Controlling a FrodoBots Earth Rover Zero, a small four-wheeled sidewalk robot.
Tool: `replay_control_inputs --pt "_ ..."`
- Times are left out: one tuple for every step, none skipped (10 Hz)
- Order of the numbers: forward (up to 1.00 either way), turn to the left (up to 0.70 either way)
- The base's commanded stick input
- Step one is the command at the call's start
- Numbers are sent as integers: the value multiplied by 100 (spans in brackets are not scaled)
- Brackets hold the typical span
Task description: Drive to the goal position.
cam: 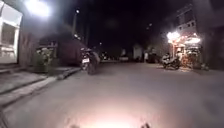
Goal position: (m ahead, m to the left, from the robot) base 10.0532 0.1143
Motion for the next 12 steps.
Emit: replay_control_inputs --pt "85 -11" --pt "85 -16" --pt "85 -28" --pt "85 -25" --pt "85 -5" --pt "85 0" --pt "85 0" --pt "85 0" --pt "85 0" --pt "85 0" --pt "85 0" --pt "85 0"
